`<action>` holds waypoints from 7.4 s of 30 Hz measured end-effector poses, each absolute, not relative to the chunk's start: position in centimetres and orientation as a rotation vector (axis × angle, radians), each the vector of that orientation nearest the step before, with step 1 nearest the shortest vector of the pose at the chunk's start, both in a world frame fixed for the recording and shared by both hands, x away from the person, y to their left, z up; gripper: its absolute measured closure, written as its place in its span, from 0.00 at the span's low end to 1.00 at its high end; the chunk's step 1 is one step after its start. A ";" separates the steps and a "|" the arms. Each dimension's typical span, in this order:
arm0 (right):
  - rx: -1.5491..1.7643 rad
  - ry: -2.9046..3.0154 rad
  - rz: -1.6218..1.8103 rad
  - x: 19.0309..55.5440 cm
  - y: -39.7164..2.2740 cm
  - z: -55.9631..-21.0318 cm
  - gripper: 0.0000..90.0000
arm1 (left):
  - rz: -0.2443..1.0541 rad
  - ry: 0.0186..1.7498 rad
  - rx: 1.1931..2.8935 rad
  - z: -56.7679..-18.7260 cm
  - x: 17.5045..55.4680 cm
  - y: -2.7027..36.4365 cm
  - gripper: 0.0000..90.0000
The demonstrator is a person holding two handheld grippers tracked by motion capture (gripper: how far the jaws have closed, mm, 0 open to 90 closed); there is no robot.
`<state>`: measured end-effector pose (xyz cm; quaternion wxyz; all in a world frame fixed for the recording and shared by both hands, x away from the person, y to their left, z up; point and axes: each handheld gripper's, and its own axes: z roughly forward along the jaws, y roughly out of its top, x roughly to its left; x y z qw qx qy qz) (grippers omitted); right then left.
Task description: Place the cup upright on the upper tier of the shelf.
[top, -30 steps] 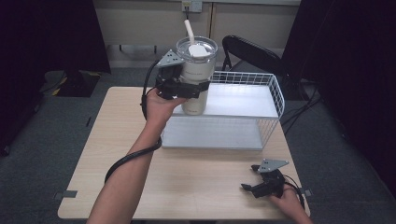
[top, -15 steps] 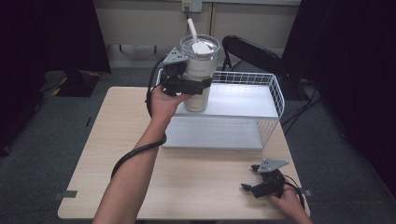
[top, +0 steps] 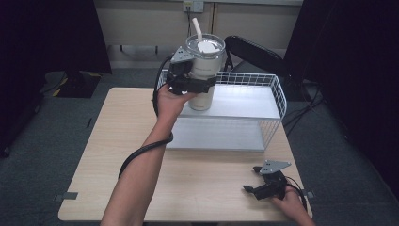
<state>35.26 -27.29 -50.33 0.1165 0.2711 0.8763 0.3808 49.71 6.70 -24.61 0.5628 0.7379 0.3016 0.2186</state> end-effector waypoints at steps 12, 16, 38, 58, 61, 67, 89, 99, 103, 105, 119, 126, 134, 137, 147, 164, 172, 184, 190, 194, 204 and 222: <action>0.794 2.566 1.115 35.3 -27.3 -50.3 0.13 | 0.539 0.708 1.747 -25.0 50.3 5.6 0.10; 0.794 2.566 1.115 35.3 -27.3 -50.3 0.13 | 0.533 0.715 1.738 -25.1 50.4 5.4 0.10; 0.793 2.566 1.115 35.3 -27.3 -50.3 0.13 | 0.527 0.726 1.696 -25.7 50.1 6.1 0.10; 0.793 2.566 1.115 35.3 -27.3 -50.3 0.13 | 0.553 0.708 1.684 -26.1 50.0 6.1 0.10; 0.793 2.566 1.115 35.3 -27.3 -50.3 0.13 | 0.563 0.704 1.699 -26.1 50.0 6.2 0.09; 0.794 2.566 1.115 35.3 -27.3 -50.3 0.13 | 0.566 0.716 1.692 -26.1 49.7 6.2 0.09; 0.794 2.566 1.115 35.3 -27.3 -50.3 0.13 | 0.535 0.728 1.699 -26.8 49.1 7.1 0.09; 0.793 2.565 1.115 35.3 -27.3 -50.3 0.13 | 0.524 0.729 1.711 -27.2 48.3 8.1 0.11; 0.794 2.566 1.115 35.3 -27.3 -50.3 0.13 | 0.527 0.733 1.705 -27.3 47.8 8.8 0.12; 0.794 2.566 1.115 35.3 -27.3 -50.3 0.13 | 0.527 0.734 1.705 -27.3 47.7 9.0 0.12; 0.794 2.565 1.115 35.2 -27.3 -50.3 0.13 | 0.510 0.742 1.725 -27.9 46.2 10.7 0.11; 0.794 2.566 1.115 35.3 -27.3 -50.3 0.13 | 0.498 0.728 1.728 -28.3 45.2 11.2 0.11; 0.791 2.569 1.117 35.3 -27.3 -50.3 0.13 | 0.470 0.729 1.722 -29.1 44.3 11.9 0.11; 0.791 2.569 1.117 35.3 -27.3 -50.3 0.13 | 0.467 0.726 1.723 -29.4 43.9 12.0 0.11; 0.786 2.571 1.117 35.3 -27.4 -50.3 0.13 | 0.445 0.690 1.734 -30.4 43.1 12.1 0.12; 0.785 2.572 1.116 35.2 -27.4 -50.3 0.13 | 0.405 0.660 1.758 -32.1 40.3 12.7 0.12; 0.786 2.573 1.116 35.2 -27.4 -50.3 0.13 | 0.354 0.673 1.751 -34.3 39.6 13.3 0.12; 0.784 2.572 1.116 35.2 -27.4 -50.3 0.13 | 0.347 0.691 1.799 -37.0 38.6 13.5 0.15; 0.785 2.572 1.116 35.2 -27.4 -50.3 0.13 | 0.343 0.709 1.823 -38.5 38.4 14.2 0.15; 0.785 2.572 1.116 35.2 -27.4 -50.3 0.13 | 0.352 0.720 1.849 -39.4 38.2 14.8 0.15; 0.784 2.572 1.116 35.2 -27.4 -50.3 0.13 | 0.352 0.738 1.899 -42.4 37.6 16.3 0.14; 0.785 2.572 1.116 35.2 -27.4 -50.3 0.13 | 0.349 0.817 2.031 -47.2 36.3 18.3 0.13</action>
